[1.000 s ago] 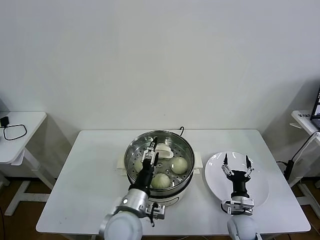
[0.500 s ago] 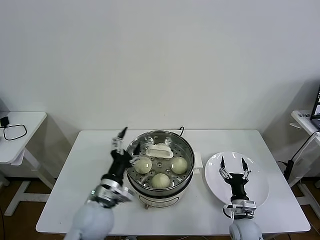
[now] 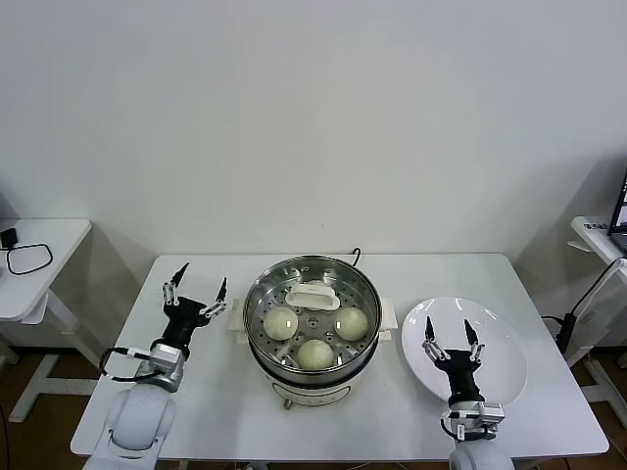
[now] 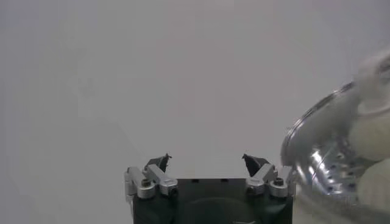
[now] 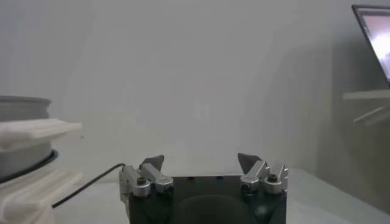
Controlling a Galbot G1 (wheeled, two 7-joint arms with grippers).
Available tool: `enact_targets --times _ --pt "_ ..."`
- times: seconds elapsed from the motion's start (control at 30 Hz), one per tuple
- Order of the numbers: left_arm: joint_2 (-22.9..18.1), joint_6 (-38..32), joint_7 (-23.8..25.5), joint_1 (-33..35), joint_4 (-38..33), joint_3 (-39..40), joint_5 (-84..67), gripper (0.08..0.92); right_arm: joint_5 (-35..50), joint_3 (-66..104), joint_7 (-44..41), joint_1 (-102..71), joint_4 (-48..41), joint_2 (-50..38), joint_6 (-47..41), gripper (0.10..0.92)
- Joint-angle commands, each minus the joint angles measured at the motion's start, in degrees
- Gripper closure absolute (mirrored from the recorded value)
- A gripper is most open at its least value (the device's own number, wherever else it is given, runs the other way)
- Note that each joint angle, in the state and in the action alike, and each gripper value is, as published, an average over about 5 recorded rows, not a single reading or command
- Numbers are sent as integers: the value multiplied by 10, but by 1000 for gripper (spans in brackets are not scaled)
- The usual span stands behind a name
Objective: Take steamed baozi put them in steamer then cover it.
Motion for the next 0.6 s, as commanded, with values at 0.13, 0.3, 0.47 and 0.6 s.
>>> enact_targets --times 0.13,0.3,0.47,0.6 --pt "-18 -110 -9 17 72 -41 -111 177 16 1 -5 -12 0 -4 -1 203" --pt "-20 -115 -8 20 77 -39 -101 177 15 1 -4 -12 1 -5 -6 203" --pt "-21 -118 -6 26 79 -37 -93 177 15 1 -3 -10 3 -3 -14 203" --pt "-19 -113 -5 31 75 -37 -88 177 13 0 5 -8 3 -3 -14 203"
